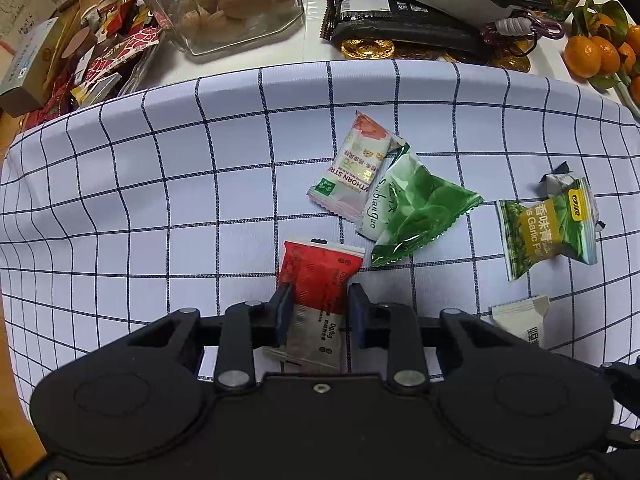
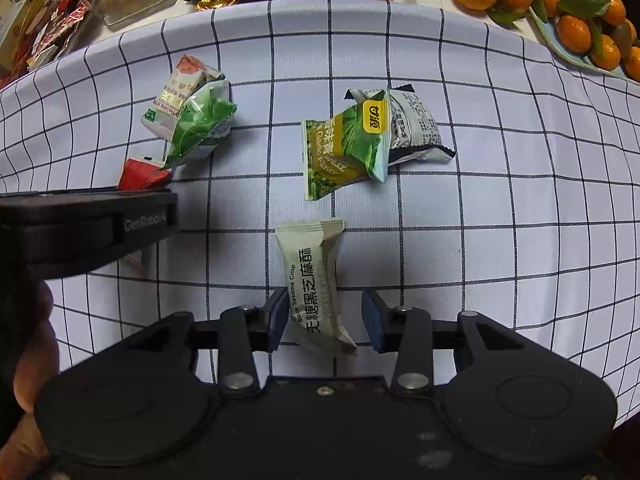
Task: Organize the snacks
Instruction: 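Lift the red-and-white packet with the left tool while right tool grasps the cream-white packet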
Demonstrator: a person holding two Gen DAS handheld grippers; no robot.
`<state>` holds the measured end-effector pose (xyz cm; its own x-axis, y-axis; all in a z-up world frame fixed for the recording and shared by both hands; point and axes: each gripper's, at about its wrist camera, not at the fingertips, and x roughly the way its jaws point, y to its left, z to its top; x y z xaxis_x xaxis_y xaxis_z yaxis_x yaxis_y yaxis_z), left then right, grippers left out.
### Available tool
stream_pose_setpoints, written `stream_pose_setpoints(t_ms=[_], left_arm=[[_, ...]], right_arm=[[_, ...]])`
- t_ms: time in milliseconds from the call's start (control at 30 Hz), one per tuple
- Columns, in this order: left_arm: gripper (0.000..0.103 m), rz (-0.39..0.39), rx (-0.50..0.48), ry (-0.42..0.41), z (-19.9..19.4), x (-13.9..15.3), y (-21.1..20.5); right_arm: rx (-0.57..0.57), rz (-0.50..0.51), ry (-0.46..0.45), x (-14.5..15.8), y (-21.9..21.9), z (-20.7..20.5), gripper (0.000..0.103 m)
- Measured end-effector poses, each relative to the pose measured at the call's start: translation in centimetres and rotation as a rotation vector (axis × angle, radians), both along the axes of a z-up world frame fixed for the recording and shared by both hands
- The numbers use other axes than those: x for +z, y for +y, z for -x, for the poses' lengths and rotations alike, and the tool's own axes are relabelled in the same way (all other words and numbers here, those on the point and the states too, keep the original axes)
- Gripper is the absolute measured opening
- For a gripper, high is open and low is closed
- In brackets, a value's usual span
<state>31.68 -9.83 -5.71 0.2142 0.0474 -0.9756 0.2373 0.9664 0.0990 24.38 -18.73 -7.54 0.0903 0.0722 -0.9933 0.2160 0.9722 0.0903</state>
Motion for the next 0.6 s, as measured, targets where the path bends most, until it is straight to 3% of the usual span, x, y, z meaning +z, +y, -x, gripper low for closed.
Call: stream_pose_setpoints(t_ms=[67,167,233,433,600], left_arm=[[0.033,0.020,0.004,0.008,0.1,0.2,0.6],[0.028,0.057,0.009,0.022,0.0,0.4,1.3],[0.008,0.090,0.010,0.026,0.1,1.0,1.7],[0.008,0.127,0.027,0.003,0.1,2.9,2.8],[0.016,0.126,0.053,0.022,-0.2,2.4,3.2]], right_arm=[[-0.003,-0.013,0.010,-0.2,0.0,-0.1,0.024],[-0.012,-0.015,0.005,0.0,-0.3,-0.1,0.024],[-0.014,-0.017,-0.013,0.7,-0.9,-0.1,0.023],[-0.066,-0.051,-0.064,2.8,-2.8,-0.3,0.023],[-0.112,-0.081,-0.063,3.3,-4.4,-0.5,0.023]])
